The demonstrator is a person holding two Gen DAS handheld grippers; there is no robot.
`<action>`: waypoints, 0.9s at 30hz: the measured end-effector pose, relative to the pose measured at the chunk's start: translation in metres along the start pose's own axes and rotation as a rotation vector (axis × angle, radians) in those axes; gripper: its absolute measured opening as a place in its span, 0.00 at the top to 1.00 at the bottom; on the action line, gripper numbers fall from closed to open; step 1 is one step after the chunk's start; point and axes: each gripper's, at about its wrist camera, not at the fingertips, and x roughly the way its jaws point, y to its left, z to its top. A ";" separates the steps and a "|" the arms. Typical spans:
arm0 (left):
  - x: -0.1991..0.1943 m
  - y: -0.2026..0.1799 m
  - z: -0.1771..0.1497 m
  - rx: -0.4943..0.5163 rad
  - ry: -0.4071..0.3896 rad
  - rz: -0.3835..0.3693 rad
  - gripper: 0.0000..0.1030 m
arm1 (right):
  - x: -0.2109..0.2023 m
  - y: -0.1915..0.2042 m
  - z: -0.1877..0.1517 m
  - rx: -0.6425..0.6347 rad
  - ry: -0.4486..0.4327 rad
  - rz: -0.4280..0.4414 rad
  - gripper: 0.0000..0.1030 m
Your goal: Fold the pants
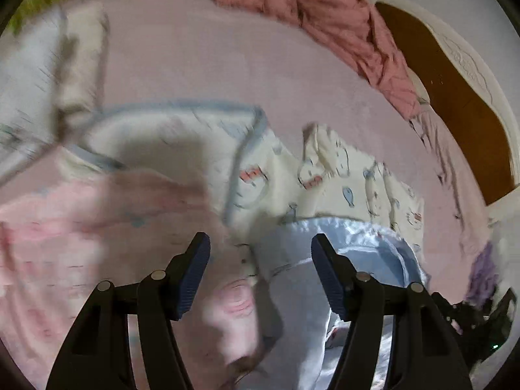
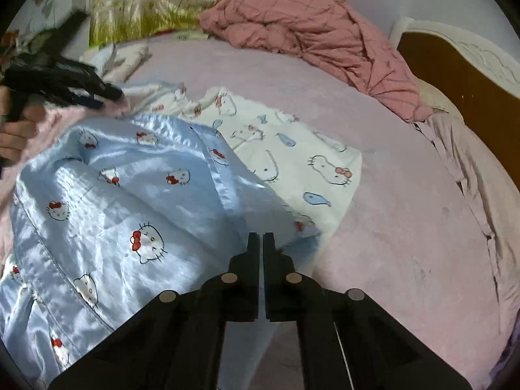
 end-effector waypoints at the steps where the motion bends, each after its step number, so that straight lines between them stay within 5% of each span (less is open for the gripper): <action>1: 0.009 0.001 0.001 -0.011 0.024 -0.016 0.39 | -0.001 -0.004 -0.001 0.010 -0.008 0.002 0.99; 5: 0.022 -0.007 -0.002 0.034 0.045 -0.031 0.42 | -0.005 -0.021 -0.004 0.043 -0.028 0.021 0.99; 7: 0.020 -0.010 -0.002 0.044 0.026 -0.024 0.72 | -0.004 -0.026 -0.004 0.055 -0.032 0.019 0.99; 9: 0.016 -0.012 -0.001 0.064 0.008 -0.044 0.88 | -0.006 -0.029 -0.006 0.065 -0.052 0.036 0.99; 17: -0.019 -0.027 0.001 0.172 -0.106 -0.095 0.98 | -0.019 -0.020 -0.003 0.055 -0.147 0.070 0.97; 21: -0.033 -0.036 0.000 0.206 -0.168 -0.119 0.99 | -0.010 0.005 0.006 -0.037 -0.095 0.055 0.56; 22: -0.036 -0.038 -0.001 0.217 -0.182 -0.127 0.99 | -0.008 0.013 0.008 -0.068 -0.090 0.047 0.55; 25: -0.045 -0.043 -0.004 0.239 -0.207 -0.153 0.99 | 0.005 0.028 0.011 -0.133 -0.041 -0.013 0.60; 27: -0.049 -0.045 -0.006 0.252 -0.215 -0.151 0.99 | 0.017 0.030 0.013 -0.128 0.002 -0.057 0.87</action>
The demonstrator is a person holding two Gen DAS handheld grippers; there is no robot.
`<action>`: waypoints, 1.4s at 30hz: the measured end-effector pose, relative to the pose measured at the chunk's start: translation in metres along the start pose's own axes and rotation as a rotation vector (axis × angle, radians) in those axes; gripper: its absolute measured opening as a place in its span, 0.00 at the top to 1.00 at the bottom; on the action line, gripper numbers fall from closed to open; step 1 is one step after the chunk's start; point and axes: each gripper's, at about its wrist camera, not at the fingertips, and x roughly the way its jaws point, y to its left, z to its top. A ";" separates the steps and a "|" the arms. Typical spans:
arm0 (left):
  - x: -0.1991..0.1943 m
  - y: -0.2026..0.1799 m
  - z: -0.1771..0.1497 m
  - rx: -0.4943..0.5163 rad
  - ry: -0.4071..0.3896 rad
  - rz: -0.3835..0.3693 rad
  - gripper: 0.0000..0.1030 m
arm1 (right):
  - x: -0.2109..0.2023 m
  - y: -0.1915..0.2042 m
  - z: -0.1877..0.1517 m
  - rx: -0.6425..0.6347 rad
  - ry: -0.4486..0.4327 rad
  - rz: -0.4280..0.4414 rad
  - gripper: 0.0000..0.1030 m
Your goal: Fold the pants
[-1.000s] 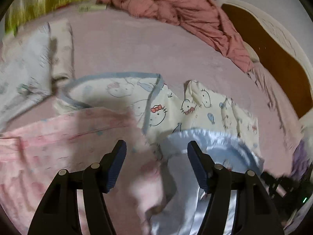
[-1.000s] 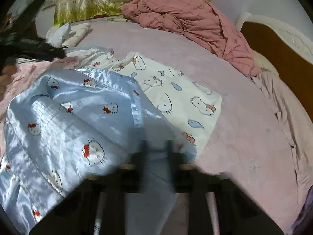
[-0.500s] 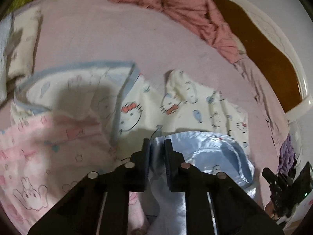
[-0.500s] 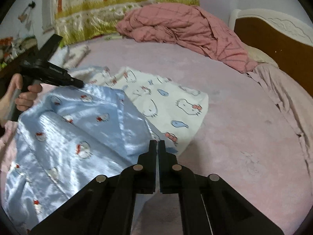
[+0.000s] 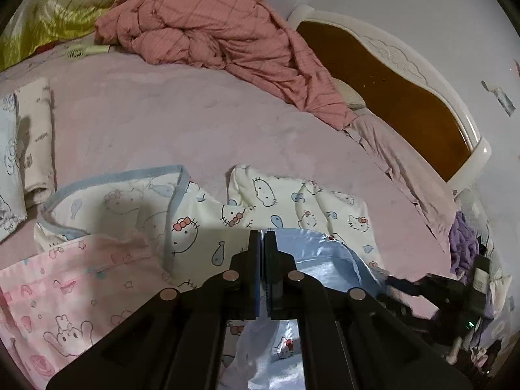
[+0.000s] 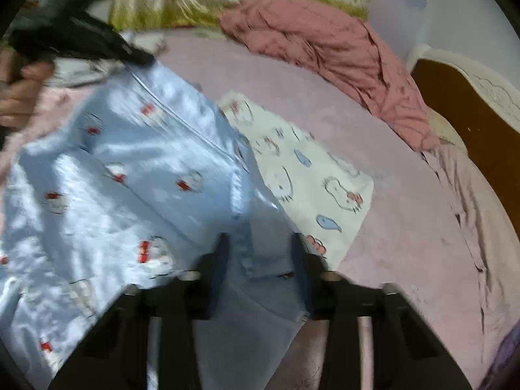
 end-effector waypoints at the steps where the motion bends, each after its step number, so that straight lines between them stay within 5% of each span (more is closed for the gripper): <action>1: -0.002 -0.001 0.000 0.003 -0.003 0.002 0.99 | 0.006 -0.003 0.000 0.018 0.018 -0.014 0.94; 7: -0.019 -0.004 -0.011 0.037 -0.028 0.008 0.99 | -0.007 -0.031 -0.012 0.139 -0.053 -0.046 0.99; 16: -0.088 -0.028 -0.058 0.153 -0.079 -0.063 0.99 | -0.095 -0.049 -0.041 0.198 -0.167 0.014 1.00; 33: -0.114 -0.014 -0.179 0.158 0.001 -0.001 0.98 | -0.116 -0.004 -0.117 0.226 -0.081 0.113 0.99; 39: -0.126 -0.023 -0.198 0.200 -0.002 0.027 0.86 | -0.110 -0.003 -0.135 0.270 -0.037 0.144 0.99; 42: -0.129 -0.023 -0.196 0.160 -0.009 0.013 0.61 | -0.112 0.002 -0.140 0.262 -0.036 0.151 0.99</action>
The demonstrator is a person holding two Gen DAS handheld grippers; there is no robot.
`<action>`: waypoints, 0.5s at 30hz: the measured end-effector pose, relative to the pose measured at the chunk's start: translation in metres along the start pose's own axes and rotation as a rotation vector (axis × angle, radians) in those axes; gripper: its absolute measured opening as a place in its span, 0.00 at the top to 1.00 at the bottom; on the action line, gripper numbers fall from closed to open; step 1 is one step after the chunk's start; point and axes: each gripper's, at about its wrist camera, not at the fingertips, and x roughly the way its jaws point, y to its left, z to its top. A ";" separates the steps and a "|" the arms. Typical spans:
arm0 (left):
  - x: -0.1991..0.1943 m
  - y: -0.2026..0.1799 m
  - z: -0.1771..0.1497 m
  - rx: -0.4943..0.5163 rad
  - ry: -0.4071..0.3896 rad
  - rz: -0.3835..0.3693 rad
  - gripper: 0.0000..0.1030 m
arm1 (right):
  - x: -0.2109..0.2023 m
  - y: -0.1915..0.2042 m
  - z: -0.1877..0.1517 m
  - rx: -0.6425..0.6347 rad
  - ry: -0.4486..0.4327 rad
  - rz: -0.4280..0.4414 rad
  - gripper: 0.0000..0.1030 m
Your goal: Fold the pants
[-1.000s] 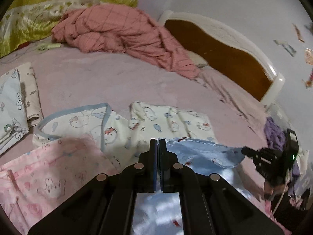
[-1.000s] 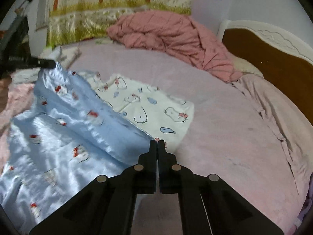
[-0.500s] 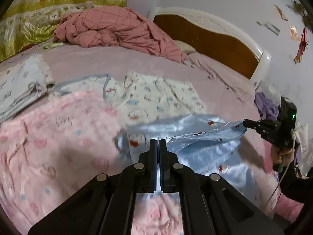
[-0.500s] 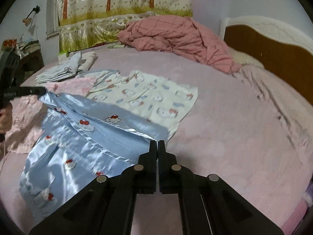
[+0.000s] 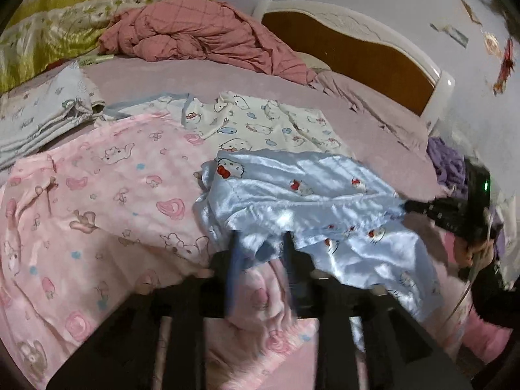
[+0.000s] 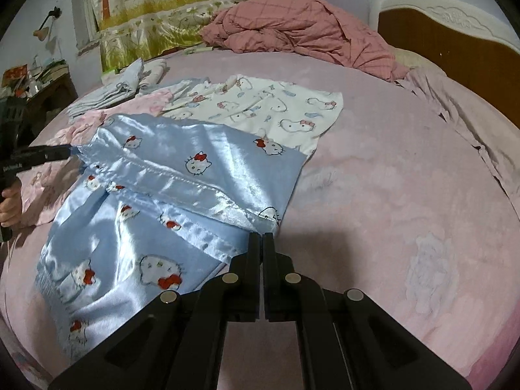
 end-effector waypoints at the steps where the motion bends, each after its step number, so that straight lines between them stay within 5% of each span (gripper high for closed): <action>1: 0.000 0.000 0.001 -0.015 -0.009 0.006 0.50 | 0.001 0.002 -0.001 -0.009 0.002 -0.002 0.99; 6: 0.014 0.004 0.006 -0.073 0.013 0.054 0.43 | -0.003 0.002 -0.002 0.000 -0.002 -0.013 0.99; 7: 0.018 0.005 0.005 -0.090 0.024 0.046 0.51 | -0.004 0.000 -0.002 0.006 -0.003 -0.013 0.99; 8: 0.021 0.006 0.004 -0.100 0.032 0.024 0.84 | -0.006 -0.001 -0.003 0.010 -0.004 -0.013 0.99; 9: 0.024 0.006 0.002 -0.102 0.051 0.002 1.00 | -0.008 -0.002 -0.005 0.014 -0.002 -0.014 0.99; 15: 0.015 0.000 -0.008 -0.090 0.035 -0.005 0.99 | -0.017 -0.007 -0.010 0.019 0.002 -0.001 0.99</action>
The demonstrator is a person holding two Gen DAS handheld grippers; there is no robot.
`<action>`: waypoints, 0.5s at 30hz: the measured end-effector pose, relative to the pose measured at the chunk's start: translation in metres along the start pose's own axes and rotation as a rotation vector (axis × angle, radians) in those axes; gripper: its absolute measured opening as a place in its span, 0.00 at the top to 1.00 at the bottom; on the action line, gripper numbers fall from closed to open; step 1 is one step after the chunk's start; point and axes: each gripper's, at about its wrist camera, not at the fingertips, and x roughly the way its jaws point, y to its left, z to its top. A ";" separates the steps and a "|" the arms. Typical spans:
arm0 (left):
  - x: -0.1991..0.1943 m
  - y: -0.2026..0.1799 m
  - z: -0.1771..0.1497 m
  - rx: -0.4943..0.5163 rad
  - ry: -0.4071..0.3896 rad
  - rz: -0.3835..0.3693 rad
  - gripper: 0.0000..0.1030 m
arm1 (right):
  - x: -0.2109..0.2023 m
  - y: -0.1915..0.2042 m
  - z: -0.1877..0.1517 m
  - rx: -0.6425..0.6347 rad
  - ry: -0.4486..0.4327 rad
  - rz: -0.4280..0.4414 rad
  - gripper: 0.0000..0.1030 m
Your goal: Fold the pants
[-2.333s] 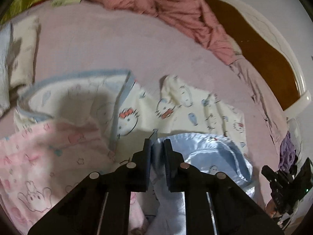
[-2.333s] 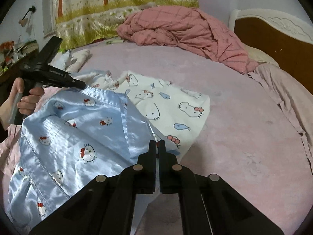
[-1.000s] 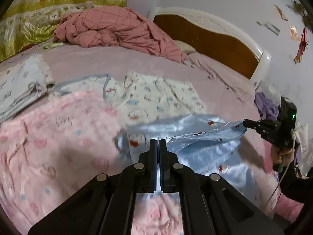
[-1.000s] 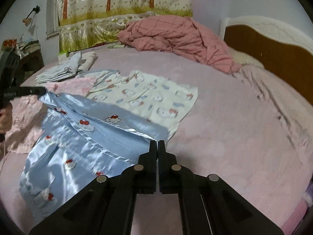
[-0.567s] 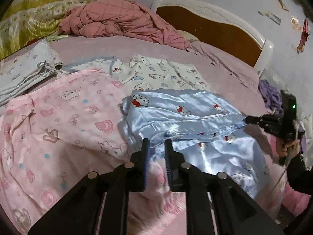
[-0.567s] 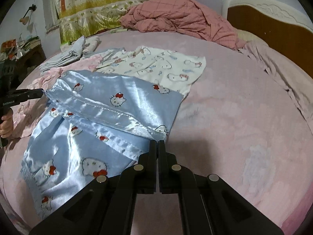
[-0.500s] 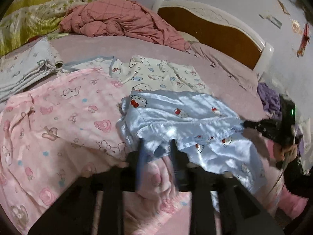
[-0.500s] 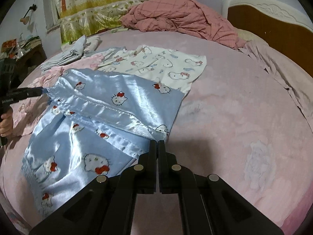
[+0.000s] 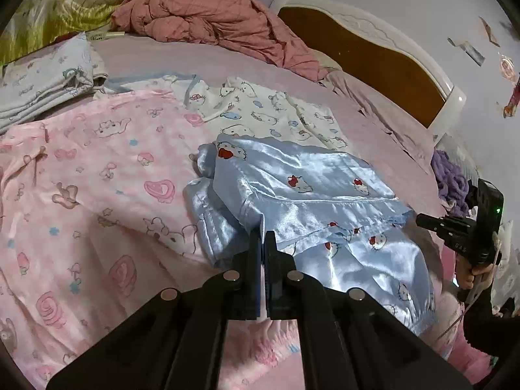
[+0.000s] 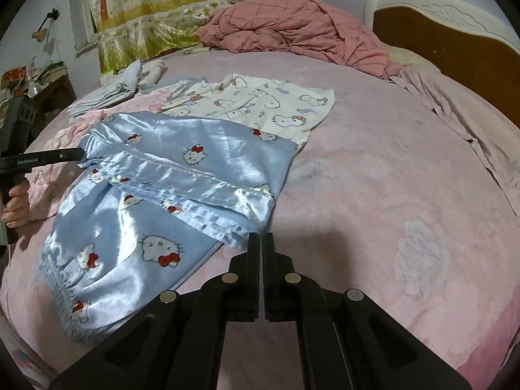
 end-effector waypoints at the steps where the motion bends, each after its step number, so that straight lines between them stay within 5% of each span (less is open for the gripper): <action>1: -0.001 -0.001 -0.001 0.000 0.006 0.005 0.99 | -0.001 0.001 -0.001 -0.001 0.006 0.012 0.99; 6: -0.005 -0.012 -0.010 0.068 0.050 0.082 0.95 | -0.014 0.005 -0.009 -0.010 0.003 0.056 0.99; 10: -0.013 -0.016 -0.001 0.068 -0.001 0.090 0.50 | -0.030 0.001 0.000 0.019 -0.112 0.037 0.99; 15: -0.017 -0.023 0.031 0.025 -0.129 0.138 0.47 | -0.022 -0.013 0.030 0.129 -0.188 0.104 0.99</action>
